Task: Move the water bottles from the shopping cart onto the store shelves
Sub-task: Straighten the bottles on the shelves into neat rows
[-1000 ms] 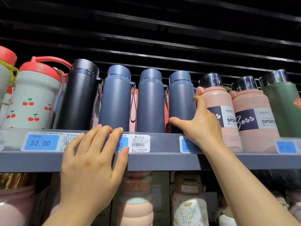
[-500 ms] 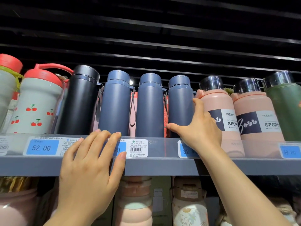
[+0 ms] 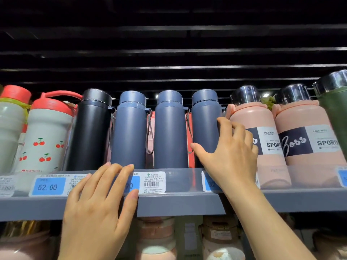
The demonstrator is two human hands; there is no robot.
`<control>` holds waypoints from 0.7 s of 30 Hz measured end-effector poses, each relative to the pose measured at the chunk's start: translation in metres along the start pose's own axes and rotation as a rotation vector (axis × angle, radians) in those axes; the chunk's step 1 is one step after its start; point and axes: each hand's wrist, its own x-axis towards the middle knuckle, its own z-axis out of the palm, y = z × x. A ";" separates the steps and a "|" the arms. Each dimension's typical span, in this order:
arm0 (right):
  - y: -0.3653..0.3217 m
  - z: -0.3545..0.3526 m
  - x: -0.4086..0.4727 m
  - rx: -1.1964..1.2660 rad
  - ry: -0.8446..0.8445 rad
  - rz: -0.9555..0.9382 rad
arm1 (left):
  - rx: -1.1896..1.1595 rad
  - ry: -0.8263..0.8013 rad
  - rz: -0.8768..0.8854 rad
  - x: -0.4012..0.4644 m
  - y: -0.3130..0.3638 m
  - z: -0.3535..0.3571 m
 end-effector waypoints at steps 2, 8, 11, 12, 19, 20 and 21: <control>0.000 0.001 -0.001 0.038 0.035 -0.046 | -0.014 -0.013 -0.015 0.000 0.002 -0.001; -0.001 -0.001 -0.013 0.225 0.171 -0.244 | -0.049 -0.077 -0.034 -0.002 0.006 -0.004; -0.010 -0.003 -0.034 0.229 0.148 -0.359 | -0.121 -0.150 0.050 -0.004 -0.007 -0.011; -0.016 -0.002 -0.042 0.226 0.132 -0.397 | -0.174 -0.183 0.073 -0.006 -0.014 -0.016; -0.118 -0.001 -0.108 0.350 -0.004 -0.594 | -0.225 -0.202 -0.022 -0.041 -0.102 -0.076; -0.138 -0.001 -0.118 0.360 -0.038 -0.624 | -0.190 -0.204 0.008 -0.047 -0.120 -0.087; -0.160 -0.001 -0.128 0.364 -0.070 -0.649 | -0.152 -0.207 0.043 -0.054 -0.139 -0.099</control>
